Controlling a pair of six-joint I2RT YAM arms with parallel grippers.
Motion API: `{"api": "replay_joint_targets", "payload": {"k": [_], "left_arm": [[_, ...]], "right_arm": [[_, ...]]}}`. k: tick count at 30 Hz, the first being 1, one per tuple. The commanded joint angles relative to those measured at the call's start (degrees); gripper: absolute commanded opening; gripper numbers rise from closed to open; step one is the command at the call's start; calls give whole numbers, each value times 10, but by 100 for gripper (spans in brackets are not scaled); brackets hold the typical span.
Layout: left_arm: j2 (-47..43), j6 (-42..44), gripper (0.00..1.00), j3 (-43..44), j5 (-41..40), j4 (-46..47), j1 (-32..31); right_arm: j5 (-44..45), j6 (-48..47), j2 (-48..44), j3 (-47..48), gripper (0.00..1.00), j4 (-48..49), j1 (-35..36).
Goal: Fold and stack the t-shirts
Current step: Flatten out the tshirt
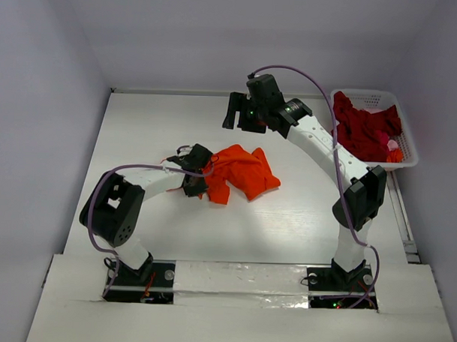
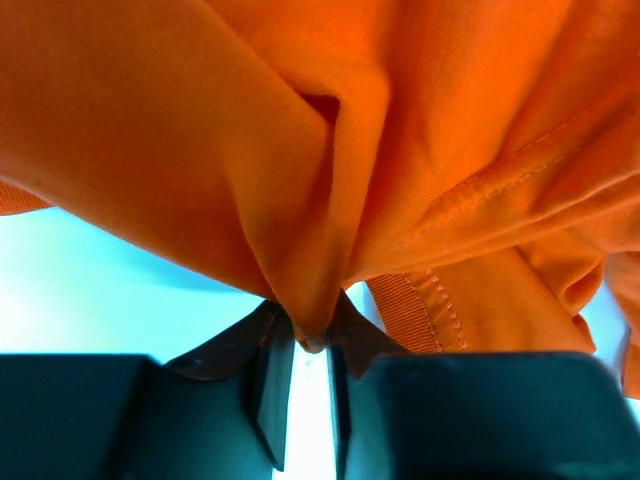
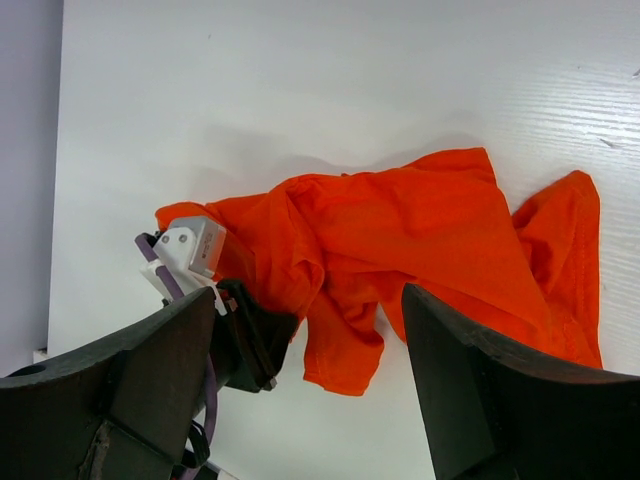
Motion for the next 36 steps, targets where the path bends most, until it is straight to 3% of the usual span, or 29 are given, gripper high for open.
{"api": "replay_joint_targets", "payload": {"k": [1,4,13,19,26,36], "left_arm": [[-17,-8,11,5,5,-33,-4],[-19,-10,0,6,6,-35,-4],[-56,-5,0,53,2,-84,-4],[-86,10,0,139,-15,-142,-4],[-94,32,0,249,5,-174,51],[-110,95,0,318,28,-202,191]], "right_arm": [[-5,2,-24,1,80,24,-3],[-5,2,-25,-1,80,25,-3],[1,-3,-29,-21,80,26,-3],[26,-7,-52,-74,80,35,-8],[46,5,-86,-142,76,51,-20],[36,8,-95,-171,76,63,-26]]}}
